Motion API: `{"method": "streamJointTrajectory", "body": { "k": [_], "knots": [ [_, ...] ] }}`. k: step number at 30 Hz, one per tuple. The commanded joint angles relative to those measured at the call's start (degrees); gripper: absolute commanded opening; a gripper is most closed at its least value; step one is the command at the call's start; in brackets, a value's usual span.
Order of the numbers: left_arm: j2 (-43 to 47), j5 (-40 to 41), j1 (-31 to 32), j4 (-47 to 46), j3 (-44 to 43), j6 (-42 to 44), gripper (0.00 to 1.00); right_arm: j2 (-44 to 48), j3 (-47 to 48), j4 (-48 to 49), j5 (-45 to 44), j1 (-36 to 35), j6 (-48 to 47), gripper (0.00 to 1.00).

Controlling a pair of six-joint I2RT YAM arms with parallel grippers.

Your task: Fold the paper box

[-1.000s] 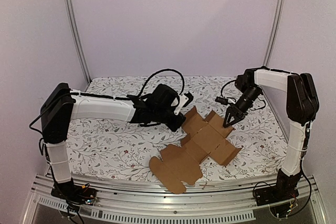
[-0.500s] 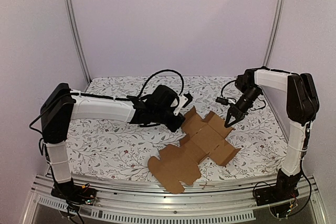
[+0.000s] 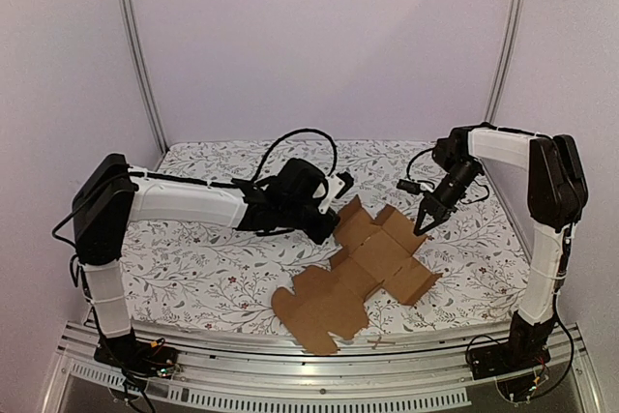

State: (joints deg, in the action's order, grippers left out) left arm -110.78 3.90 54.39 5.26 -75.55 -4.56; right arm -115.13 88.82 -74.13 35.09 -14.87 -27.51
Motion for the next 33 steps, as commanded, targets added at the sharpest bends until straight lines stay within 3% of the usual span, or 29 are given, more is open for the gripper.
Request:
{"method": "streamJointTrajectory", "body": {
  "k": [1, 4, 6, 12, 16, 24, 33],
  "knots": [
    [4.11, 0.91, 0.19, -2.29, 2.11, -0.30, 0.14, 0.71, 1.25, -0.45, -2.15, -0.07, -0.44, 0.00],
    [7.25, 3.70, 0.11, -0.58, 4.45, -0.75, 0.38, 3.54, 5.21, 1.09, -8.84, -0.26, -0.32, 0.00],
    [10.64, 3.57, -0.26, 0.04, 7.18, -1.13, 0.44, 5.76, 8.88, 1.67, -15.86, -1.06, -0.69, 0.00],
    [21.63, 3.74, -1.48, -2.77, 18.66, -6.81, 0.47, 8.06, 16.34, 9.19, -41.42, -8.42, -7.57, 0.00],
    [25.91, 7.90, -3.41, -4.26, 25.82, -11.32, 0.48, 8.33, 15.54, 18.51, -52.02, -14.07, -12.66, 0.00],
    [27.59, 14.65, -9.81, -10.01, 35.32, -18.53, 0.49, 12.97, -6.22, 45.58, -65.63, -28.60, -22.38, 0.00],
    [23.41, 7.88, -15.61, -21.08, 41.10, -22.31, 0.49, 18.63, -24.08, 68.28, -72.54, -36.55, -28.53, 0.00]
  ]
}}
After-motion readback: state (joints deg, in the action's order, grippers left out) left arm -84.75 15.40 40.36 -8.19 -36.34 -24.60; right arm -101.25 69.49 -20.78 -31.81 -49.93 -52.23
